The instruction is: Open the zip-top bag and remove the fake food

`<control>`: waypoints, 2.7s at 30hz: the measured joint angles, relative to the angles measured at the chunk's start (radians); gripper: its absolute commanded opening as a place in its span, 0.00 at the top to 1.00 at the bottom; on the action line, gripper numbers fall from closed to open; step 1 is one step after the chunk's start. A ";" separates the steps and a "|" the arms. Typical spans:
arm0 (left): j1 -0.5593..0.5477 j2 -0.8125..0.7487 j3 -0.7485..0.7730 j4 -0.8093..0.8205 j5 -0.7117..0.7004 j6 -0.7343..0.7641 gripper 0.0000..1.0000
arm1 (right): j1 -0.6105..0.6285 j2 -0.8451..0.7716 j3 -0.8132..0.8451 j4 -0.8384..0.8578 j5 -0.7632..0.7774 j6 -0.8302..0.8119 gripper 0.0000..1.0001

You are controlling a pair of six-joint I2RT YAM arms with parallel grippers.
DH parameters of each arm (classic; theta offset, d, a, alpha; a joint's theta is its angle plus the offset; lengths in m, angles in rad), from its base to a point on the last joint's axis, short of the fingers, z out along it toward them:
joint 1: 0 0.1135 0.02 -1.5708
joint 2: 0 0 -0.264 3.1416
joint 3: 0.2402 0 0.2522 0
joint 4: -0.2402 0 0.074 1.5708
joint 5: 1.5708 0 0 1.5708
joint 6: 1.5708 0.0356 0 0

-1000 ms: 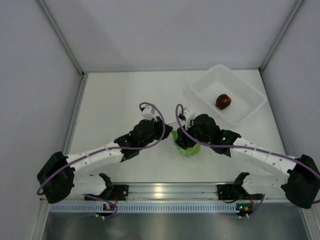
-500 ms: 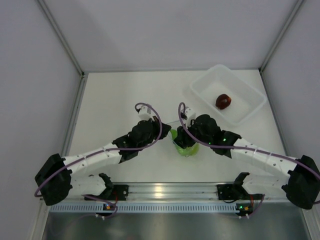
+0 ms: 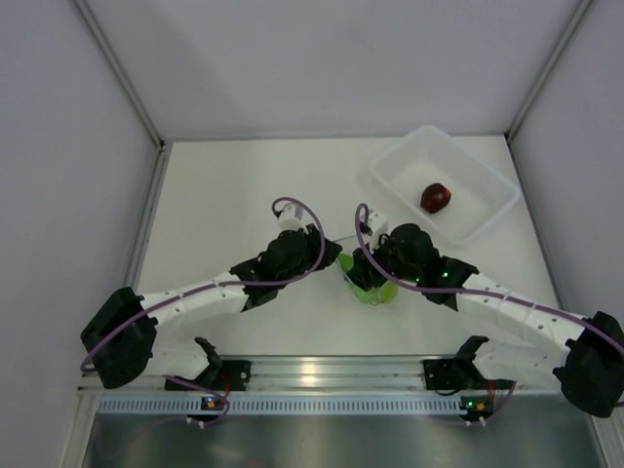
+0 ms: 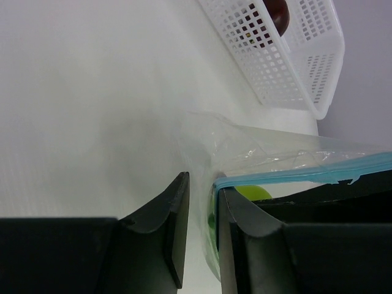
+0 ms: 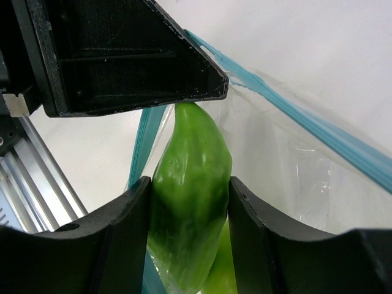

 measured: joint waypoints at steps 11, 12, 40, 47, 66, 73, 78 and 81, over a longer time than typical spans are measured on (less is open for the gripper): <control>0.037 0.049 0.012 0.005 0.077 0.013 0.95 | -0.003 0.053 0.012 -0.005 0.008 -0.036 1.00; 0.041 0.053 0.013 0.005 0.084 0.025 0.95 | -0.003 0.065 0.018 -0.007 0.011 -0.032 1.00; 0.069 -0.053 0.021 -0.078 0.089 0.449 0.79 | -0.003 0.288 0.219 -0.150 0.037 0.076 1.00; 0.050 -0.053 0.021 -0.078 0.047 0.466 1.00 | -0.003 0.288 0.220 -0.148 0.033 0.078 1.00; -0.118 -0.072 -0.027 -0.004 -0.085 0.399 1.00 | -0.003 0.299 0.227 -0.134 0.280 0.297 1.00; -0.137 -0.073 -0.048 0.031 -0.149 0.365 1.00 | -0.003 0.301 0.288 -0.143 0.398 0.378 1.00; -0.192 -0.072 -0.048 0.048 -0.229 0.360 1.00 | -0.003 0.299 0.300 -0.151 0.437 0.447 1.00; -0.211 -0.067 -0.048 0.055 -0.274 0.333 1.00 | -0.002 0.292 0.295 -0.150 0.455 0.495 1.00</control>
